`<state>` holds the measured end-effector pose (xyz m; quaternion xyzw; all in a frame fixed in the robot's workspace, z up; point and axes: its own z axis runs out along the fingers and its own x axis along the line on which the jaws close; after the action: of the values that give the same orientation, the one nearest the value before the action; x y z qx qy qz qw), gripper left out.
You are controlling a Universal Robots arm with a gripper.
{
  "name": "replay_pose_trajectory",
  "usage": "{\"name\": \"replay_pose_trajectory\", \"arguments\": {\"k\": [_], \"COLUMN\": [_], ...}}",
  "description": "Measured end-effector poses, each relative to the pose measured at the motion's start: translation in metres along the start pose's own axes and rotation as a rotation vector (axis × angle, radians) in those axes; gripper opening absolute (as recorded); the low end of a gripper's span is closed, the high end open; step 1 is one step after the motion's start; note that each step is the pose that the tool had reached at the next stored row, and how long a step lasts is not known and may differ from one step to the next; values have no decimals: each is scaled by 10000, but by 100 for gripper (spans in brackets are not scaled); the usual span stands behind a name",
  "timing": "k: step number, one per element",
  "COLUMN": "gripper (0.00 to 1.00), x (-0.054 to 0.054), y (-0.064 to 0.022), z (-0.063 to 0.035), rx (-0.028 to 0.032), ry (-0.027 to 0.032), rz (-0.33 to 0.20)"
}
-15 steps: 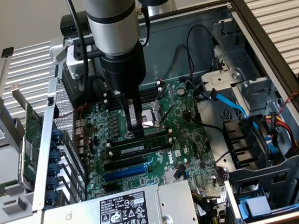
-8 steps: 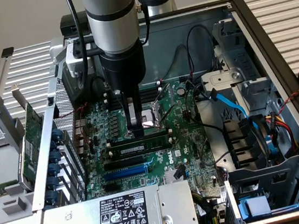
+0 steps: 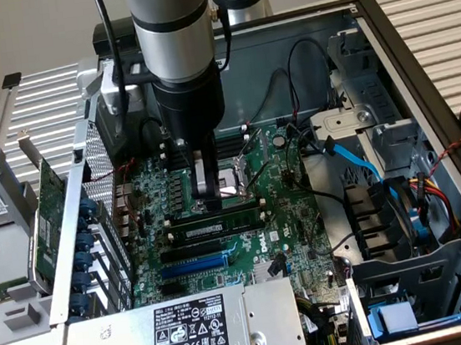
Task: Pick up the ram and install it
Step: 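Press down the ram until it locks into place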
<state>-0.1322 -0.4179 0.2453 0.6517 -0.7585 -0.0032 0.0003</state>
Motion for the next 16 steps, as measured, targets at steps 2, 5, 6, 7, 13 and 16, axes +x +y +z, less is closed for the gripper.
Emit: {"name": "replay_pose_trajectory", "arguments": {"k": [2, 5, 6, 7, 13, 16], "gripper": [10, 10, 10, 10, 10, 10], "x": [0, 0, 0, 0, 1, 0], "y": [0, 0, 0, 0, 0, 0], "z": [1, 1, 1, 1, 2, 0], "rx": [2, 3, 3, 3, 18, 23], "ry": [-2, -5, -6, -6, 40, 66], "rz": [304, 768, 924, 1058, 1768, 2097]}}
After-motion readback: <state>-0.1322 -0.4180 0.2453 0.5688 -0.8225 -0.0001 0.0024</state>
